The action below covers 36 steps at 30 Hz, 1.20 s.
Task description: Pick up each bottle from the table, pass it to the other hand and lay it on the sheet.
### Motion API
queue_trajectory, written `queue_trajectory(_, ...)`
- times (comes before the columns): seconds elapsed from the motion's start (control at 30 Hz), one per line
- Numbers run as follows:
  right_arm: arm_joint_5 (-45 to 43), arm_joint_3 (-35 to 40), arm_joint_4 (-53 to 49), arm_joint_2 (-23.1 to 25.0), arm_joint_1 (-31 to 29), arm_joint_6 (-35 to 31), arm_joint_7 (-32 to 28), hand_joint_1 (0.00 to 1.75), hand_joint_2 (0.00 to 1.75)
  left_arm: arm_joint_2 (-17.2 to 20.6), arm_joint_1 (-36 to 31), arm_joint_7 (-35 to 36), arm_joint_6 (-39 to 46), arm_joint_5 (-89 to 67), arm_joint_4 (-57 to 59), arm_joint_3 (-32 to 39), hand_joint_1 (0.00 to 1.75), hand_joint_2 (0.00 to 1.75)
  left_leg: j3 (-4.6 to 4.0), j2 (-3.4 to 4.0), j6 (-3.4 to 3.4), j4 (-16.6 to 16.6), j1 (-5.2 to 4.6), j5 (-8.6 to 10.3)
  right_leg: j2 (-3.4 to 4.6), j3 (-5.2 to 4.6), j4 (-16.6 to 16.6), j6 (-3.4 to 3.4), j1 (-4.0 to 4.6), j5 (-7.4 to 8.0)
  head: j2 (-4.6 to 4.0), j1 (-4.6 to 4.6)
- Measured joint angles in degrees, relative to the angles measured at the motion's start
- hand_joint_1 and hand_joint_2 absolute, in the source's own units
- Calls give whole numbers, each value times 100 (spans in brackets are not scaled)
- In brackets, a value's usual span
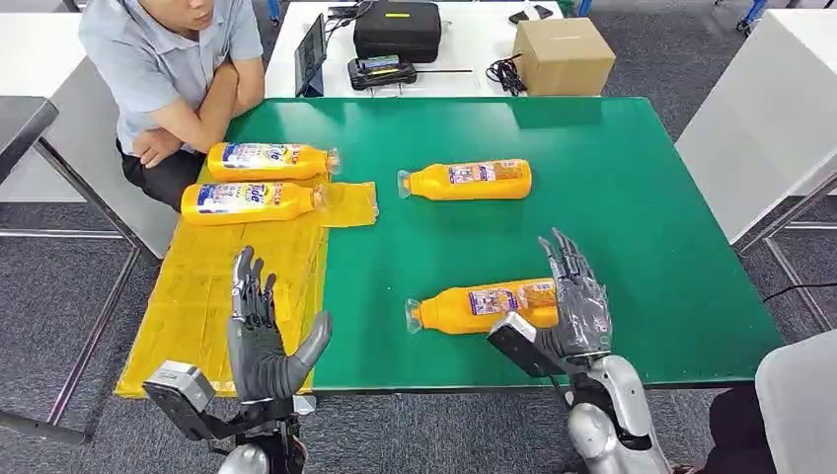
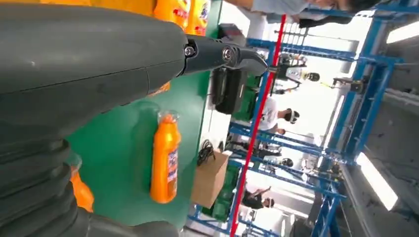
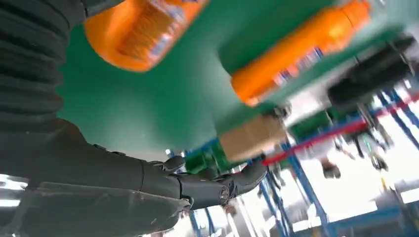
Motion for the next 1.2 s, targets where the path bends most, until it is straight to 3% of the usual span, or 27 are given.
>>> queue_trajectory(0.5, 404, 410, 535, -596, -667, 408, 463, 0, 175, 44, -7, 301, -170, 242, 2, -63, 0, 175, -2, -1, 5, 1, -2, 4, -1, -1, 1, 2, -2, 1, 0, -2)
queue_trajectory(0.77, 164, 763, 1209, -887, -1203, 1134, 760, 0, 175, 85, -18, 428, -286, 360, 22, -149, 0, 175, -2, -2, 8, 2, -2, 6, -3, -1, 1, 3, -2, 2, 0, 0)
queue_trajectory(1.2, -280, 1014, 1587, -1108, -1273, 1302, 656, 0, 175, 116, -31, 494, -286, 314, 17, -262, 0, 175, -3, -5, 8, 2, -2, 6, -5, -1, 0, 3, -2, 2, 0, -2)
